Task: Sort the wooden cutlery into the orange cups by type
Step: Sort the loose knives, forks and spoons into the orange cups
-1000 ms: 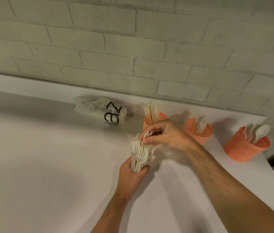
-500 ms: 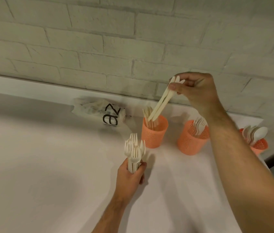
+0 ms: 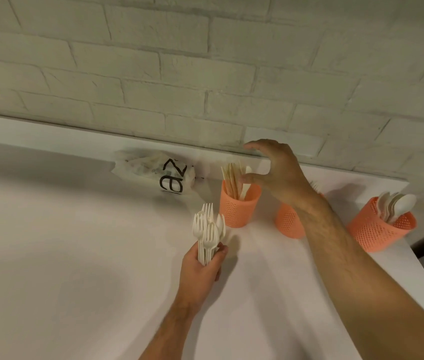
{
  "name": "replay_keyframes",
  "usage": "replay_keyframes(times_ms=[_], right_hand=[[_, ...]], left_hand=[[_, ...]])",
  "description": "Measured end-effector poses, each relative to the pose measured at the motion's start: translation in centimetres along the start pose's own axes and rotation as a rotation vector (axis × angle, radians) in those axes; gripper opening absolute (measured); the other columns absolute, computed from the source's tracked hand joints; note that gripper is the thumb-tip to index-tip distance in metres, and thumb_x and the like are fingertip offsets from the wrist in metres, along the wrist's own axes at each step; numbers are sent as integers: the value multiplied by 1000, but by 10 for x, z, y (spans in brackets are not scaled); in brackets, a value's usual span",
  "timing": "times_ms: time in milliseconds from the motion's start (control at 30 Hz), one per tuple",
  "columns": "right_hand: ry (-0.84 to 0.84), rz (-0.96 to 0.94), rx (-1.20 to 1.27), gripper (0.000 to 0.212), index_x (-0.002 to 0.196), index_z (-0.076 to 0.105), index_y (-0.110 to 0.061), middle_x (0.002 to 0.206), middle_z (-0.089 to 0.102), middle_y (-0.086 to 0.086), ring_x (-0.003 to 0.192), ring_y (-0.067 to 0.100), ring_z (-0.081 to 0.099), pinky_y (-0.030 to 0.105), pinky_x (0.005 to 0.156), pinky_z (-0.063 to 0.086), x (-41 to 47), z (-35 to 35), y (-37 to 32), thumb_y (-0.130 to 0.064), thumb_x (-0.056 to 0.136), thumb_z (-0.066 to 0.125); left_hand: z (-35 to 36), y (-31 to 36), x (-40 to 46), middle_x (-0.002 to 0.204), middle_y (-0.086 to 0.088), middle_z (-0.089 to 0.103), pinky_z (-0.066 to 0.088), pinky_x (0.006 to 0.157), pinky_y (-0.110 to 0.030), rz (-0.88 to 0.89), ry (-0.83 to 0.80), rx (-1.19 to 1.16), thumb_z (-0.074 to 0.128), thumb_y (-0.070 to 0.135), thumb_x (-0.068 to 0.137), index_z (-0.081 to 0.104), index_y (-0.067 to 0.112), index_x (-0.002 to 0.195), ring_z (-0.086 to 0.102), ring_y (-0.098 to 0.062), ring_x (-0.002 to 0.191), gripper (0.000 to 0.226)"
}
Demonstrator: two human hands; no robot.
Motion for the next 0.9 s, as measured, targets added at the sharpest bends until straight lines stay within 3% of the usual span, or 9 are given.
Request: replay_keyframes(times_ms=[67, 133, 200, 300, 467, 567, 667, 733, 900], right_hand=[[32, -5, -9, 55, 119, 67, -29, 119, 63, -8, 108, 13, 49, 29, 93, 39, -5, 3, 1, -30, 69, 89], [23, 42, 100, 34, 102, 72, -21, 92, 65, -7, 80, 3, 55, 19, 76, 45, -7, 4, 3, -18, 72, 88], [-4, 66, 163, 20, 90, 74, -12, 79, 65, -8, 67, -3, 56, 14, 68, 46, -7, 6, 7, -9, 74, 85], [16, 19, 173, 18, 92, 76, -7, 83, 70, -4, 77, 3, 63, 14, 74, 52, 2, 9, 13, -1, 76, 82], [24, 11, 200, 34, 121, 68, -12, 117, 71, 0, 111, 4, 64, 9, 95, 47, 4, 4, 8, 5, 91, 63], [42, 9, 240, 26, 107, 72, -19, 105, 73, -6, 95, 6, 68, 14, 84, 52, -22, -1, -16, 0, 92, 63], [-316, 63, 263, 18, 102, 74, -23, 92, 72, -9, 74, -4, 63, 14, 69, 51, -66, 15, -42, -16, 86, 76], [-439, 137, 247, 32, 105, 69, -25, 85, 69, -6, 63, -3, 58, 18, 63, 50, -90, 32, -50, -28, 77, 85], [-205, 210, 330, 32, 98, 61, -25, 74, 68, 1, 66, 16, 66, 41, 72, 60, -106, 53, -47, -18, 77, 85]], left_hand=[[0, -1, 0, 55, -2, 45, 36, 47, -27, 3, -2, 7, 69, 13, 90, 62, 10, 82, 38, -16, 50, 11], [0, -1, -1, 55, -2, 46, 36, 47, -28, 4, -2, 20, 69, 14, 90, 62, 10, 83, 38, -16, 50, 11], [1, -1, -2, 55, -1, 45, 36, 47, -28, 3, -5, 28, 69, 16, 90, 61, 11, 82, 38, -16, 49, 12], [2, -1, -2, 54, 0, 45, 35, 47, -27, 3, -5, 28, 69, 15, 90, 62, 13, 80, 38, -16, 49, 12], [2, 0, -2, 55, 0, 44, 35, 47, -27, -4, -15, 9, 68, 14, 90, 62, 12, 81, 36, -15, 49, 11], [0, -3, -1, 55, 0, 44, 34, 47, -28, -7, 5, 9, 70, 15, 89, 62, 9, 83, 36, -15, 49, 12], [2, 1, -2, 54, 5, 48, 35, 48, -25, 14, -1, 13, 69, 15, 90, 65, 17, 78, 38, -13, 48, 13], [5, 7, -5, 59, 12, 58, 39, 50, -18, 77, -26, 56, 67, 15, 91, 69, 23, 89, 46, -5, 50, 8], [8, 13, -9, 92, 8, 75, 53, 66, -18, 130, -23, 123, 68, 17, 91, 67, 29, 115, 68, -7, 79, 26]])
Point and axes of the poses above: each hand's wrist, its own x-axis towards the middle knuckle, its own z-axis out of the palm, y = z × x, the point moved 3 cm from there along x, towards the middle knuckle
